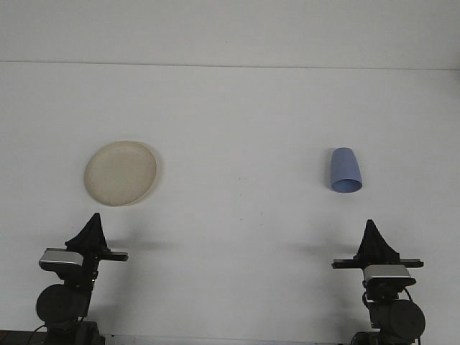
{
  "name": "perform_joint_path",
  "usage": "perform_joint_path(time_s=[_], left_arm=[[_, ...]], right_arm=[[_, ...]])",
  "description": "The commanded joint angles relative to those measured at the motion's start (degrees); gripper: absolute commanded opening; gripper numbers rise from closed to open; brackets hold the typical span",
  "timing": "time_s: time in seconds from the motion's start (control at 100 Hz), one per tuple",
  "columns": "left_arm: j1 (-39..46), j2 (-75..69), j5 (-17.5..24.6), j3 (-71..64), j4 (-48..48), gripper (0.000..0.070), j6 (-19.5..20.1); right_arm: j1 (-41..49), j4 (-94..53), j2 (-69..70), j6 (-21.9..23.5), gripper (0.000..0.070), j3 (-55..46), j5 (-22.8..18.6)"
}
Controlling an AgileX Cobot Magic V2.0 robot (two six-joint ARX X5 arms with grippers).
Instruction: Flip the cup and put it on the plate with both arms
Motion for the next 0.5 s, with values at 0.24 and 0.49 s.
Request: perform_joint_path(time_s=[0.24,0.49], left_arm=[[-0.09,-0.02,-0.02,-1.11,0.74,0.0011,-0.39],[-0.09,-0.02,-0.02,-1.11,0.72,0.0011,-0.39]], right_arm=[[-0.07,0.42,-0.15,0.96,0.0000,0.35,0.00],[-0.07,-5.92,1.01,0.94,0.0000,7.19,0.04]])
